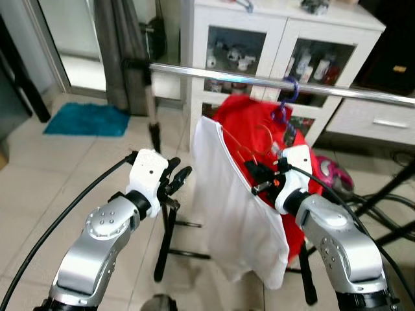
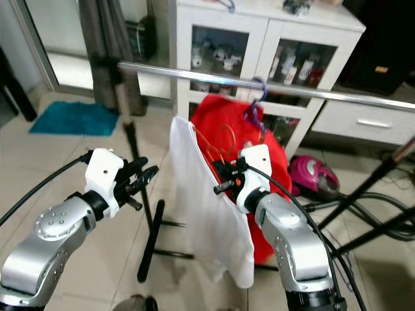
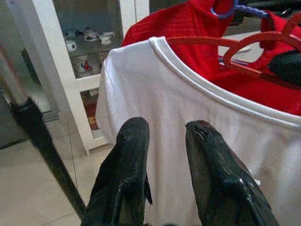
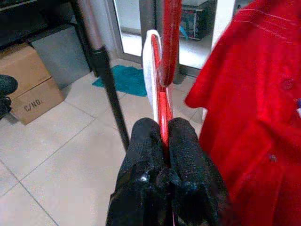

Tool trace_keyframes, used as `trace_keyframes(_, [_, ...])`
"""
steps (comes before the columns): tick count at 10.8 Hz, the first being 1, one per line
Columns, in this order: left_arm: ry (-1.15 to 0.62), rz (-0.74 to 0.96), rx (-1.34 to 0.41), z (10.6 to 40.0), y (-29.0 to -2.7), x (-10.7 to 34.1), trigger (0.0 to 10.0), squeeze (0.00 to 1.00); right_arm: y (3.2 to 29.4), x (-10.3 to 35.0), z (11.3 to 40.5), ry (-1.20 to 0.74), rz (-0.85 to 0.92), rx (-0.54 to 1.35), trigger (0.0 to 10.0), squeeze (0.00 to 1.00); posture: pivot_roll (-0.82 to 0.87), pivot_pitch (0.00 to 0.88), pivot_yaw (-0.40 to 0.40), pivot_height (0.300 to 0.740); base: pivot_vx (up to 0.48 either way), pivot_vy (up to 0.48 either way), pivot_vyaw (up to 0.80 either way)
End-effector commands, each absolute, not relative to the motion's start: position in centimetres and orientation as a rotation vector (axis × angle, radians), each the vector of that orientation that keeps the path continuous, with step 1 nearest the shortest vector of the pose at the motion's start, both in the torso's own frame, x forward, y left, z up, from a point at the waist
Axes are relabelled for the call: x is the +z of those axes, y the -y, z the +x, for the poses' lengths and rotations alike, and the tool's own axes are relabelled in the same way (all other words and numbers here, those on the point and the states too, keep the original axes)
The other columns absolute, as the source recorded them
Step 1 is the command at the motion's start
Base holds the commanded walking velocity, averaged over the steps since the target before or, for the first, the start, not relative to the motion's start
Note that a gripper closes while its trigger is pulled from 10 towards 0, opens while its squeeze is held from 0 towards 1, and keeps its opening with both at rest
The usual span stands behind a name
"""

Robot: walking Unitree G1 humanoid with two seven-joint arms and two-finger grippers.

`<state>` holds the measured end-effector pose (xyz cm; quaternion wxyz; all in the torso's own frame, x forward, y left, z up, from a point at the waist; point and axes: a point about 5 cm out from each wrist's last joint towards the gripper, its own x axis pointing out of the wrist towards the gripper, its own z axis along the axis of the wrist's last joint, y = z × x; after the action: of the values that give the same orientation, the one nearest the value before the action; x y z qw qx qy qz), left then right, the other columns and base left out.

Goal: Hang hanger

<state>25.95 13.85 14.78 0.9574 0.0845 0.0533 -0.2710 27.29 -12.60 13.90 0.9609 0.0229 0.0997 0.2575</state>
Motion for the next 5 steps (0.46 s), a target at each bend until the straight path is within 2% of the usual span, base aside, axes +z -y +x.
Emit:
trace_keyframes(1, [-0.104,0.184,-0.551,26.0,-13.8,14.9,10.0,0.00,12.7,15.0,27.6,-0.157,0.042,0.519,0.0,0.00,-0.01,0.000,-0.050,0.740,-0.270,0.000,0.00])
trace_keyframes(4, [-0.098,0.190,-0.536,26.8,-14.0,15.3,10.0,0.00,12.2,15.6,27.6,-0.136,0.066,0.557,0.0,0.00,-0.01,0.000,-0.052,0.740,0.000,0.000,0.00])
trace_keyframes(5, [-0.079,0.163,-0.548,27.3,-13.8,15.6,10.0,0.80,12.1,15.9,27.6,-0.128,0.080,0.575,0.0,0.00,-0.02,0.000,-0.050,0.740,0.000,0.000,0.00])
